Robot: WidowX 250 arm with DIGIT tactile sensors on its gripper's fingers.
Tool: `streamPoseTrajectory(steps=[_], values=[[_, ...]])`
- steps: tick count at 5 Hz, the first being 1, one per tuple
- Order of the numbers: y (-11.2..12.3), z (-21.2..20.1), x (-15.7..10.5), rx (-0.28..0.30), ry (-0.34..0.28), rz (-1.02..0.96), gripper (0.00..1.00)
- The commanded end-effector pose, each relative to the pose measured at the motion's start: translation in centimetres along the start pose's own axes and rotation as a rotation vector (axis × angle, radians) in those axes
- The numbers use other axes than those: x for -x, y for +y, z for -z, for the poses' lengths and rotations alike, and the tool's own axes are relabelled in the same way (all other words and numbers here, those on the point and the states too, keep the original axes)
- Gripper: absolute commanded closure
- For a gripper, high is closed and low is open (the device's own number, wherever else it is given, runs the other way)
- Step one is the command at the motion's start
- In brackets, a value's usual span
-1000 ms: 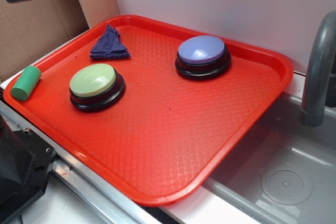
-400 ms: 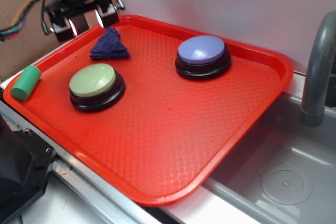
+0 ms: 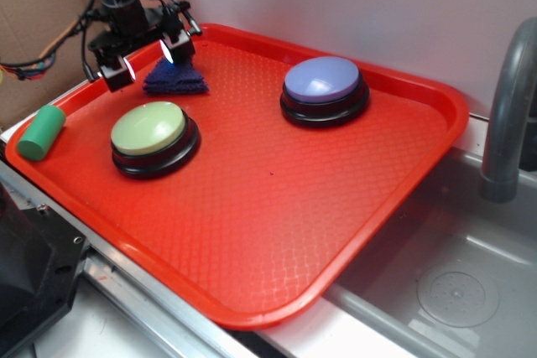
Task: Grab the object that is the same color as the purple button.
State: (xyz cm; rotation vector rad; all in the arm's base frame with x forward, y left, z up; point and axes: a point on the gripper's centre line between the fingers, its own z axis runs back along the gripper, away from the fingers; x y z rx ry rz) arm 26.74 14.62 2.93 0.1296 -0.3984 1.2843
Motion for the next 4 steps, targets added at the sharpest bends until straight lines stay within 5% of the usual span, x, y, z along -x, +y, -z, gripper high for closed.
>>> streamPoseTrajectory(steps=[1,2,3,4], values=[[0.28,0.33,-1.54,0.01,-0.017,-0.008,0.0],[0.57,0.6,-1.37,0.045,-0.039,-0.038,0.86],[0.8,0.51,-1.87,0.037,-0.031,-0.038,0.98],[0.98,0.55,-1.87,0.042,-0.024,-0.05,1.0]])
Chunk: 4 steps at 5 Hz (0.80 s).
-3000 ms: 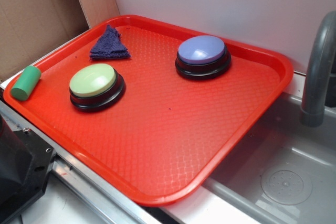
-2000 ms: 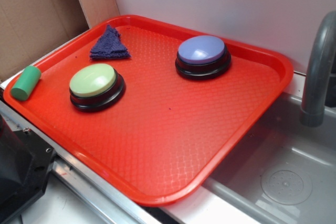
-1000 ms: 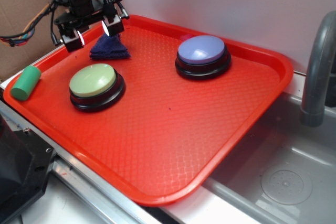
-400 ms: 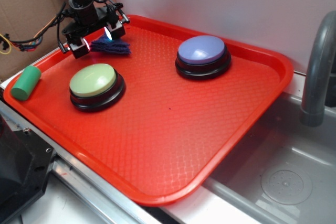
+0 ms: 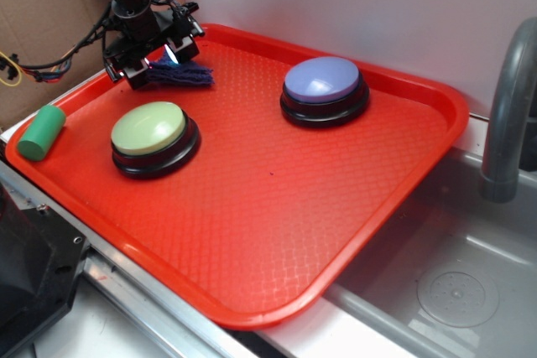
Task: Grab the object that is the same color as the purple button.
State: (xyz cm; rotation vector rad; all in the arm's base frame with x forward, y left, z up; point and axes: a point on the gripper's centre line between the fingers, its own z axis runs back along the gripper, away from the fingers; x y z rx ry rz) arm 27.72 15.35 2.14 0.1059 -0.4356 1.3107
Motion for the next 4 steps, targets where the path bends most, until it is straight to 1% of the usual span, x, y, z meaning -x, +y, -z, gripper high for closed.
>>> streamPoseTrajectory(steps=[1,2,3,4], values=[[1.2,-0.8,-1.5,0.002,-0.011,0.053,1.0],[0.8,-1.0,-1.6,0.014,0.002,0.109,1.0],[0.3,-1.7,-1.3,0.004,0.005,0.181,1.0],[0.0,-3.4,-1.3,0.01,0.019,0.253,1.0]])
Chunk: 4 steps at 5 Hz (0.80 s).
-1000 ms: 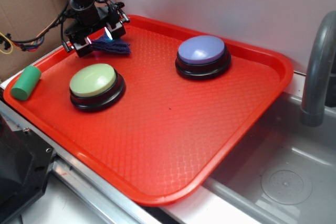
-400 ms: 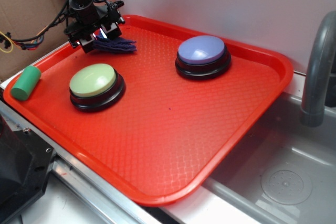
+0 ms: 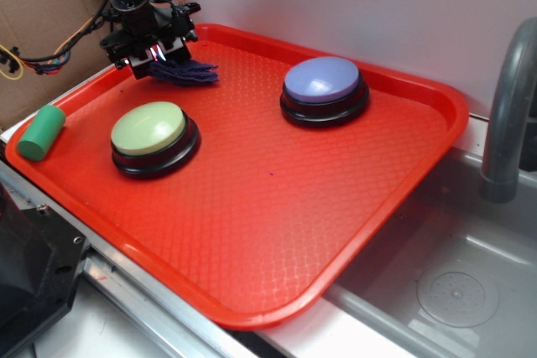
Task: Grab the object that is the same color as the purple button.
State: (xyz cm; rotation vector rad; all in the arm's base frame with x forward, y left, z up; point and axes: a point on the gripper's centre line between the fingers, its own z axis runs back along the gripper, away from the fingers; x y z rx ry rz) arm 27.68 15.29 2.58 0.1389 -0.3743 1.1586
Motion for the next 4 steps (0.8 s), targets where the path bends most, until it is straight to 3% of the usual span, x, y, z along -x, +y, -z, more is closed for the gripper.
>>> streamPoseTrajectory(steps=[1,2,3,4], values=[[-0.3,-5.2,-0.7,0.043,0.01,0.194,1.0],[-1.0,-8.0,-0.2,0.052,0.059,0.321,1.0],[-2.1,-10.2,1.3,0.097,0.142,0.529,1.0],[-2.6,-12.2,2.9,0.092,0.212,0.638,1.0]])
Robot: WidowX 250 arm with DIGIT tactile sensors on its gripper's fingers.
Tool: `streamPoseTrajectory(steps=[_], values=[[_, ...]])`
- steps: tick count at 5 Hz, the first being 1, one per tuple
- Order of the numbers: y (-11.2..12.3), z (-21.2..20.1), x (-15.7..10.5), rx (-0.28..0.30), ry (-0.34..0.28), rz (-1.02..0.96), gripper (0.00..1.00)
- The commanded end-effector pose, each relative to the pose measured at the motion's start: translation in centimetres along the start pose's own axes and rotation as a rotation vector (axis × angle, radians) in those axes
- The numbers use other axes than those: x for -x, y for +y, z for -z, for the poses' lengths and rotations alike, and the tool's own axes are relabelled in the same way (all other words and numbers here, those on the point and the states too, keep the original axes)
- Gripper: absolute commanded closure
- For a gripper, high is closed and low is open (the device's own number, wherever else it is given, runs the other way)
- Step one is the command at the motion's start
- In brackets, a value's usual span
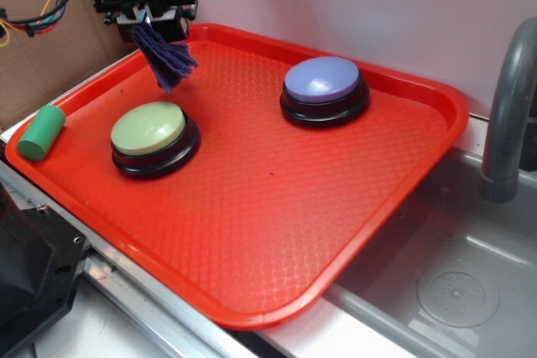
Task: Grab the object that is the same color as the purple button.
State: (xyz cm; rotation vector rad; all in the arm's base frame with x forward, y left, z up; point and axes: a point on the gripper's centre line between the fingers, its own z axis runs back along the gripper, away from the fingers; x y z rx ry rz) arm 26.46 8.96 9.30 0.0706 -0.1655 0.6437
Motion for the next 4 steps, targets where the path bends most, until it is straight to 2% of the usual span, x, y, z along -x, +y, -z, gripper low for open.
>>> streamPoseTrajectory(steps=[1,2,3,4], values=[[-2.4,-4.8,1.5,0.037,0.117,0.314,1.0],[-4.0,-6.0,4.8,0.01,0.1,0.444,1.0],[-4.1,-6.7,6.7,0.058,0.136,0.503,1.0],[-3.8,-7.0,7.3,0.046,0.159,0.515,1.0]])
